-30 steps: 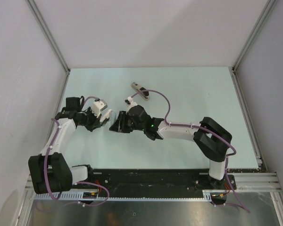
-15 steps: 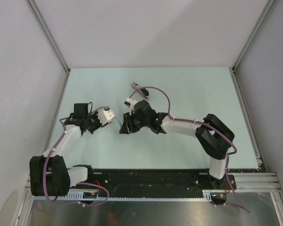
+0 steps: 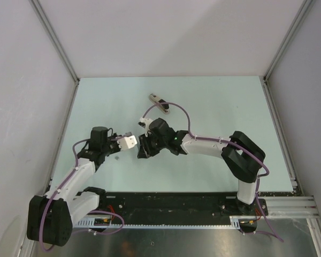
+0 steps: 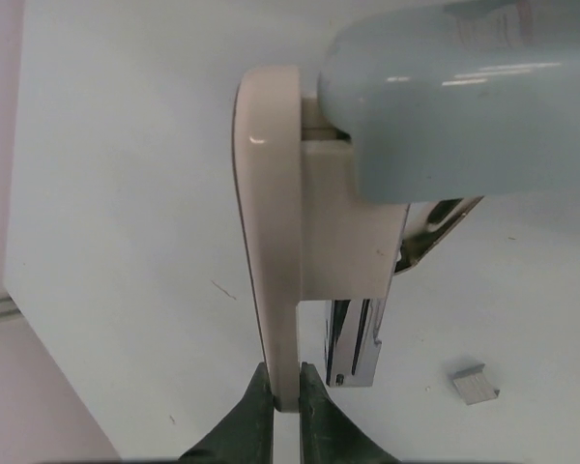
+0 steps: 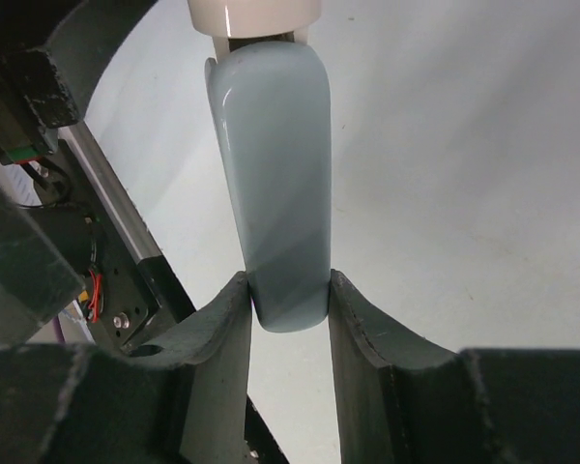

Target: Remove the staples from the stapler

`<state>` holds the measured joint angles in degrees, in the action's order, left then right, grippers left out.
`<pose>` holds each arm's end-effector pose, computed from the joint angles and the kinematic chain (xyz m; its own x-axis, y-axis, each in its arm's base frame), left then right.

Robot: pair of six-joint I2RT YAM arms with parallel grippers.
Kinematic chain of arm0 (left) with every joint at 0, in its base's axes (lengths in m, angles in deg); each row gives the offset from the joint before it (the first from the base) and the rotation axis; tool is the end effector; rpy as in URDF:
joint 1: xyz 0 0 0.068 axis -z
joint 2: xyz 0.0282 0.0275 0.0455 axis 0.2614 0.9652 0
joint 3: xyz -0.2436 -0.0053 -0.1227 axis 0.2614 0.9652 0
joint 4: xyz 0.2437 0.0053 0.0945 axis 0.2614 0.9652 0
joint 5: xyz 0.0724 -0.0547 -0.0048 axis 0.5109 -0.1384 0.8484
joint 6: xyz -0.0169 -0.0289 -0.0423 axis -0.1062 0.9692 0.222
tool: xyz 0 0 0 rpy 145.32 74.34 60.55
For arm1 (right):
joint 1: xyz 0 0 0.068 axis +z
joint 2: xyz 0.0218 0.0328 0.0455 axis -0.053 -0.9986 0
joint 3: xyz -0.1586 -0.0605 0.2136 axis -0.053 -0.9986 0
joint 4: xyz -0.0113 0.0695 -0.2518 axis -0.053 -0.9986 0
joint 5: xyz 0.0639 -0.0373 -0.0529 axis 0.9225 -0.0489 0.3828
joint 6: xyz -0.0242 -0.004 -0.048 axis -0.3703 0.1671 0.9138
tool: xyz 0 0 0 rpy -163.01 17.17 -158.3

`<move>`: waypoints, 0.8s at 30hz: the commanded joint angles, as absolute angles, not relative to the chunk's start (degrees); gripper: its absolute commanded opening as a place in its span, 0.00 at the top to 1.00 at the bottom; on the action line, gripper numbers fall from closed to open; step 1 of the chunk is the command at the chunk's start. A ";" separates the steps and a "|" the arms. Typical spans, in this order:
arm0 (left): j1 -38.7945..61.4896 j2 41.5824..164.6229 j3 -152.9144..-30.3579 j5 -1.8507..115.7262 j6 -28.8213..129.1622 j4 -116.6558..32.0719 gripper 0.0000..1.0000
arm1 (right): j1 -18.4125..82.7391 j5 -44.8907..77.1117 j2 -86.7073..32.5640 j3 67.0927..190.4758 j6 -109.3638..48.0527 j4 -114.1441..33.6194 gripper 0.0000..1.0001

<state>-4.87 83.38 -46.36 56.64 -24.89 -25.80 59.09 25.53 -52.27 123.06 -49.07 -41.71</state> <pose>0.1903 -0.0398 0.1915 -0.0471 0.9078 -0.4168 0.7290 0.3165 0.6070 0.2212 0.3472 0.2028 -0.7066 -0.3200 -0.6311 -0.6856 0.5301 0.4989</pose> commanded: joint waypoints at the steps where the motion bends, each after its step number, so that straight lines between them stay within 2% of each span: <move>1: -3.98 83.92 -50.14 54.19 -18.70 -20.48 0.96 | 58.60 18.81 -48.52 126.40 -52.25 -36.98 1.00; 7: -3.86 82.47 -57.20 37.01 -9.54 -5.42 0.82 | 58.08 13.82 -45.30 126.53 -56.93 -32.23 1.00; 14: -3.58 79.92 -60.40 22.63 -5.46 4.70 0.80 | 57.04 9.03 -42.91 127.45 -59.71 -31.06 1.00; 21: -4.03 78.54 -66.48 21.87 -1.38 8.19 0.78 | 56.74 4.85 -44.45 129.60 -59.70 -36.85 1.00; 24: -8.06 79.20 -71.30 22.95 0.64 7.65 0.77 | 56.68 2.94 -45.23 130.91 -58.74 -40.51 1.00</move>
